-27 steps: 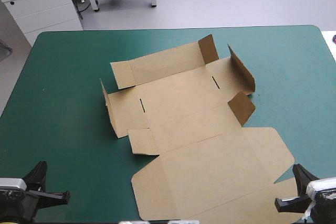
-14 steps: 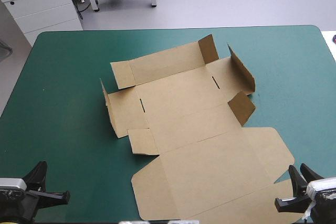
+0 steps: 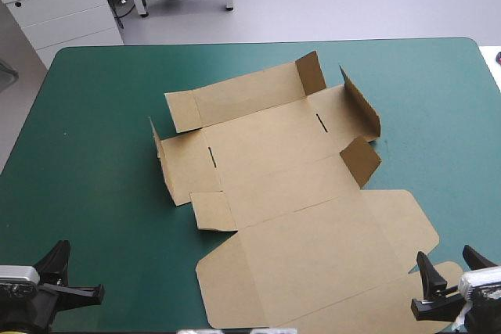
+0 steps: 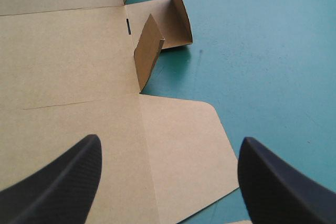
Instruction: Fold the box
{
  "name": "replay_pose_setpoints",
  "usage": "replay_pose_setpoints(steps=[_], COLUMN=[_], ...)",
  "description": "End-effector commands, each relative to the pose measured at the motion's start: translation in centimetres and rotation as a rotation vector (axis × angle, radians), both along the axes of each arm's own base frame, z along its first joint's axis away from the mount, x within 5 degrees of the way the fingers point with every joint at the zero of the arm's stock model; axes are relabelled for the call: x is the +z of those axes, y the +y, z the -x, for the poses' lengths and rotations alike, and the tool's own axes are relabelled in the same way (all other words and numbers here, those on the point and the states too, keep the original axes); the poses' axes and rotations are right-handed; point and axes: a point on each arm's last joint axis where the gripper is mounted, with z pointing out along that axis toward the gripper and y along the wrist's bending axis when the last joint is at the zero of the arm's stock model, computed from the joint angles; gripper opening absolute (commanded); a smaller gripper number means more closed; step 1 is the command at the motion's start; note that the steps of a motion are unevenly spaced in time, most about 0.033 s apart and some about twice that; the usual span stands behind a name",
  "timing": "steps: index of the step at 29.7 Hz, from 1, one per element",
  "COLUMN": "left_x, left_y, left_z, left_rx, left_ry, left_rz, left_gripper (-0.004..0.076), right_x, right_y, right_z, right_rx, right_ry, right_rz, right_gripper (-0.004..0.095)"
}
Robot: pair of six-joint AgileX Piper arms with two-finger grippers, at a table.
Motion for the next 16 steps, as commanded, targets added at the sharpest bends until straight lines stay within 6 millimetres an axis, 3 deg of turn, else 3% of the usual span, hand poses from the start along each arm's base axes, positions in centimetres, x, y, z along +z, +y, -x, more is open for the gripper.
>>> replay_pose_setpoints(steps=[1, 7, 16], left_x=[1.3, 1.3, 1.3], left_y=[0.0, 0.0, 0.0], left_z=[0.4, 0.4, 0.4], left_rx=[-0.008, -0.008, -0.008], left_ry=[-0.114, -0.114, -0.114], left_rz=[0.014, 0.014, 0.014], left_gripper=[-0.0010, -0.0010, -0.0010], right_x=[2.5, 6.9, 11.4], right_y=[0.0, 0.3, 1.3], right_z=[-0.2, -2.3, -9.5], right_rx=[-0.002, -0.006, 0.006], right_ry=[-0.021, 0.080, 0.296], right_rz=[0.002, 0.001, 0.045], right_gripper=[0.0680, 0.0680, 0.0680])
